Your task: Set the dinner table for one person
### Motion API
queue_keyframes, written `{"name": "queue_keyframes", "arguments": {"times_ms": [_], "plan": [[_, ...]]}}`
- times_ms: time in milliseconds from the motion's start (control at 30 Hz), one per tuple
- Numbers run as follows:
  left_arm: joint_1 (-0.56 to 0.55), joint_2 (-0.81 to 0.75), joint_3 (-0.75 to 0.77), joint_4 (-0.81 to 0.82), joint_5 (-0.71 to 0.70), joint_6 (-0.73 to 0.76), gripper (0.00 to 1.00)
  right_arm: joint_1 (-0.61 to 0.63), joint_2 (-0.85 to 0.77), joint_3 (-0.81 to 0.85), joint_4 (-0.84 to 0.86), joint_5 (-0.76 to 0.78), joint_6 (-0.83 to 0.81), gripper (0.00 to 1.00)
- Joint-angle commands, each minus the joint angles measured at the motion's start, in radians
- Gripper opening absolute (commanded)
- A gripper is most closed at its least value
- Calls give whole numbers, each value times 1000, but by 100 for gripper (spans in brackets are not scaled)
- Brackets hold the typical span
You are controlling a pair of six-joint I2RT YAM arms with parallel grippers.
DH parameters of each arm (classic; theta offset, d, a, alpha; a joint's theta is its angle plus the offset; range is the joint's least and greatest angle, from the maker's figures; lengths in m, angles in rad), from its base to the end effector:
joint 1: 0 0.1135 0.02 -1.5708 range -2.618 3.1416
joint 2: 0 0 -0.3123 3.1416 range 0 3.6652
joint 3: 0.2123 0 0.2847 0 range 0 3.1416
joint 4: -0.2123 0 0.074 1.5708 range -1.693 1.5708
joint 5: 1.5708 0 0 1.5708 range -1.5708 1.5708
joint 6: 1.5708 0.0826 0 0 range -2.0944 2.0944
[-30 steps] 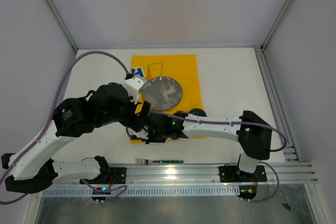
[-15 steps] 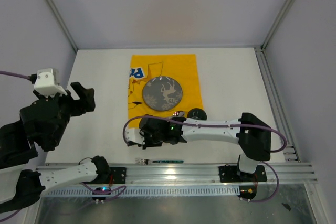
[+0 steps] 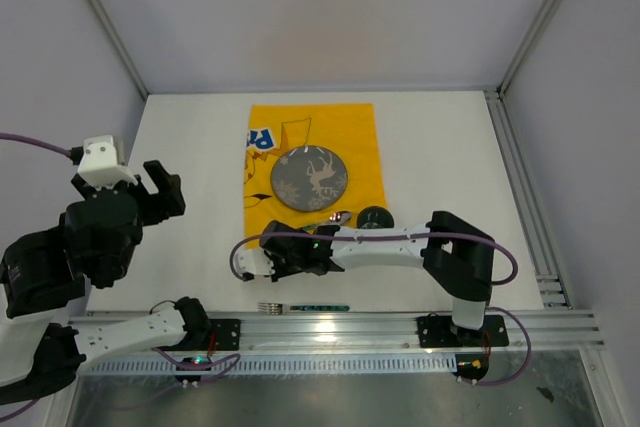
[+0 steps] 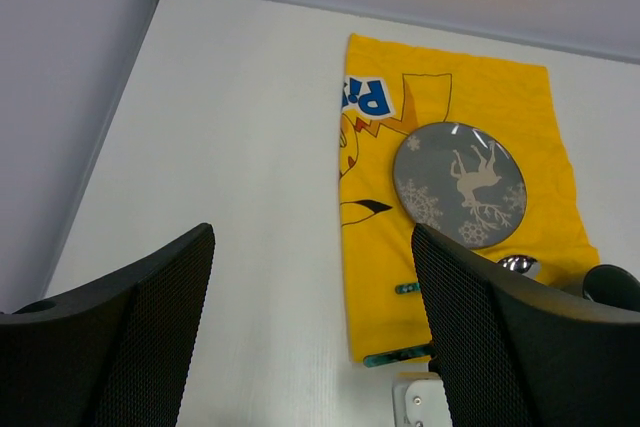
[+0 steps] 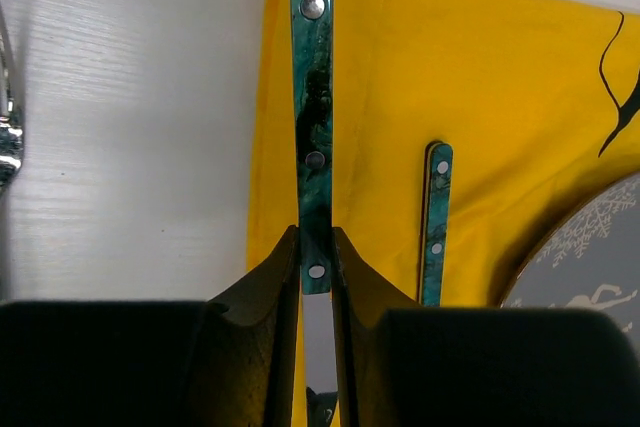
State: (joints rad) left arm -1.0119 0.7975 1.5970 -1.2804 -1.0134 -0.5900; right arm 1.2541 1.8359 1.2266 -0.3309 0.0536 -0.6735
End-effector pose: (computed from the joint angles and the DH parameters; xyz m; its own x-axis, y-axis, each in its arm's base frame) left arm 0.0898 -0.0113 0.5239 -0.2314 -0.1851 -0.9551 -0.0953 0.9813 -0.1671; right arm 0.1464 0.4326 0.1784 0.3891 -0.8126 -0.4339 -0.8909 -0.2122 -0.4016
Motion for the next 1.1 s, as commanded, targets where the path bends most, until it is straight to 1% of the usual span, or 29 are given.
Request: {"name": "queue_keyframes", "arguments": {"times_ms": [0,200,467,767,900,1067], "plan": [[1,-23,-6,-20,-14,-54,81,-21,16,31,87,15,-55,3],[1,-43,-25,-60,4,-94,81,-35,48,60,78,11,-70,3],[1,-69,-68,-89,24,-142,80,-102,86,119,55,6,-80,3],[1,-101,-62,-99,7,-145,80,-108,45,53,40,-17,-38,3],[2,-93,-57,-88,4,-128,80,-90,17,18,38,-26,-18,3],[1,-83,-55,-77,12,-126,80,-85,20,-13,44,-24,-9,3]]}}
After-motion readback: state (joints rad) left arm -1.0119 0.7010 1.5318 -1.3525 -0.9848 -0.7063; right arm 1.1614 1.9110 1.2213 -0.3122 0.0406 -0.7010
